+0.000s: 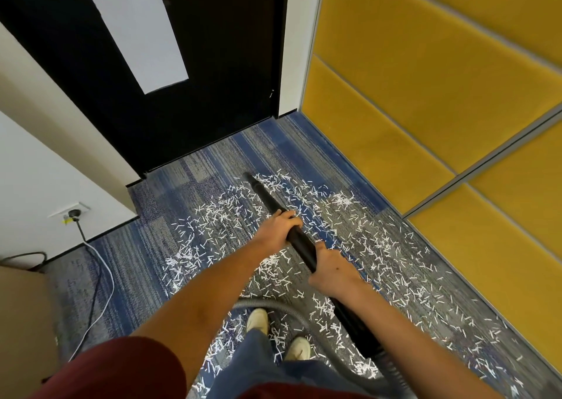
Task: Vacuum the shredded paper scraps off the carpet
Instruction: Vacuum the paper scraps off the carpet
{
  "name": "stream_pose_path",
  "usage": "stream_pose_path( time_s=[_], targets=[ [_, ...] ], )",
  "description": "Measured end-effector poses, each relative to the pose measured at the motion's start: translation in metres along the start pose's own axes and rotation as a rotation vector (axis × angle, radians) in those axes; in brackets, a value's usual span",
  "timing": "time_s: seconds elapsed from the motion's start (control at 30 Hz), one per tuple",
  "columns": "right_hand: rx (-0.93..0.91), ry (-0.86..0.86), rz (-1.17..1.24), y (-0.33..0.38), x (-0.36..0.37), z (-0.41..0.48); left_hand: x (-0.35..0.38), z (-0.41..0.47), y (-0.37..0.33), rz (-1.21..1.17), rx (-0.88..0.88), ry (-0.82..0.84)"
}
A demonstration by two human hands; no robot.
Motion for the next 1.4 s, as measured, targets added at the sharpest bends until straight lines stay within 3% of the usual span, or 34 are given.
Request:
stream_pose_path(
  time_s=[0.57, 1.17, 1.4],
  targets=[
    [-0.034, 0.005, -0.027, 0.016, 0.011, -0.006, 0.001, -0.022, 0.022, -0.067, -0.048, -0.078],
    [0.123, -0.08, 0.043, -0.025, 0.002, -0.031, 0.015, 0.001, -0.043, -0.048, 0.131, 0.027],
    [0.102, -0.083, 0.048, -0.021, 0.009, -0.029, 0.02, -0.004, -0.035, -0.027, 0.09, 0.041]
  ],
)
Point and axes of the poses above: each hand's wrist, its own z-axis towards the middle knuckle, its own x-axis out of the palm, y = z × x, the point moved 7 cm from there along z, towards the middle knuckle, and after that the axes turned 9 degrees about -x, right-handed, at the moved point
